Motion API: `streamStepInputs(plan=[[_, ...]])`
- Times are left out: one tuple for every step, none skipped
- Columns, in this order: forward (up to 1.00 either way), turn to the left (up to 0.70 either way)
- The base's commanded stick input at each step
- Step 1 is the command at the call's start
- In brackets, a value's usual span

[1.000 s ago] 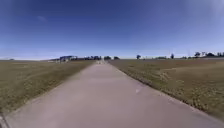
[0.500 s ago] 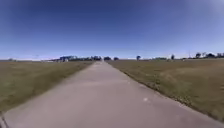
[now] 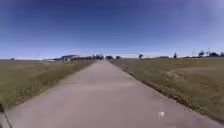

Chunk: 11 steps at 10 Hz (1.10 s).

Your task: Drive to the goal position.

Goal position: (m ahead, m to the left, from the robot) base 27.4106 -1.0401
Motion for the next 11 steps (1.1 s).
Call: streamStepInputs(plan=[[1.00, 0.00], [1.00, 0.00], [1.00, 0.00], [1.00, 0.00], [1.00, 0.00], [1.00, 0.00], [1.00, 0.00], [1.00, 0.00], [1.00, 0.00], [1.00, 0.00], [1.00, 0.00]])
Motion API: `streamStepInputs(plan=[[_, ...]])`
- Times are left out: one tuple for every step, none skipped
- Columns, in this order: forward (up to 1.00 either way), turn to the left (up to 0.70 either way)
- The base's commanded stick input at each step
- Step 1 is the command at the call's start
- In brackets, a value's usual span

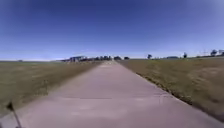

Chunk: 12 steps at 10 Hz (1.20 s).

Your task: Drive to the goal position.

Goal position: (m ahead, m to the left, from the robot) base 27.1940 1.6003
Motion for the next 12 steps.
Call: streamStepInputs(plan=[[1.00, 0.00], [1.00, 0.00], [1.00, 0.00], [1.00, 0.00], [1.00, 0.00], [1.00, 0.00], [1.00, 0.00], [1.00, 0.00], [1.00, 0.00], [1.00, 0.00], [1.00, 0.00], [1.00, 0.00]])
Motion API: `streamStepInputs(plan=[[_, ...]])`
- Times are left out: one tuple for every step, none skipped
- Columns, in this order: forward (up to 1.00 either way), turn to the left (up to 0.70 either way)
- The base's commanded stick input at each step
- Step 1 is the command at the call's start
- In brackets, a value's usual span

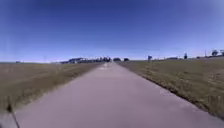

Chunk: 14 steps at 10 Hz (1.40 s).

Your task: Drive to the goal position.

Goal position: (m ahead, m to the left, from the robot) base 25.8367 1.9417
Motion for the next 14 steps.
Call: streamStepInputs(plan=[[1.00, 0.00], [1.00, 0.00], [1.00, 0.00], [1.00, 0.00], [1.00, 0.00], [1.00, 0.00], [1.00, 0.00], [1.00, 0.00], [1.00, 0.00], [1.00, 0.00], [1.00, 0.00], [1.00, 0.00], [1.00, 0.00], [1.00, 0.00]])
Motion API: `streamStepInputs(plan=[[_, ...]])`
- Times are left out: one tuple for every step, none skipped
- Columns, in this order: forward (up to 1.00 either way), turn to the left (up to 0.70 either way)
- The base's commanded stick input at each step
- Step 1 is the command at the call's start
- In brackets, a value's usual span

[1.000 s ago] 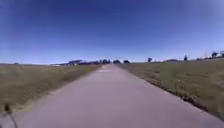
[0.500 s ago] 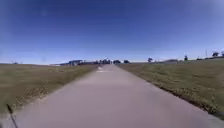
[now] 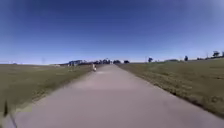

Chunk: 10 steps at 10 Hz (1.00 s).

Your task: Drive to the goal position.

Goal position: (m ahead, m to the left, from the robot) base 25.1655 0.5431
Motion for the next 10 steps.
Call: streamStepInputs(plan=[[1.00, 0.00], [1.00, 0.00], [1.00, 0.00], [1.00, 0.00], [1.00, 0.00], [1.00, 0.00], [1.00, 0.00], [1.00, 0.00], [1.00, 0.00], [1.00, 0.00]])
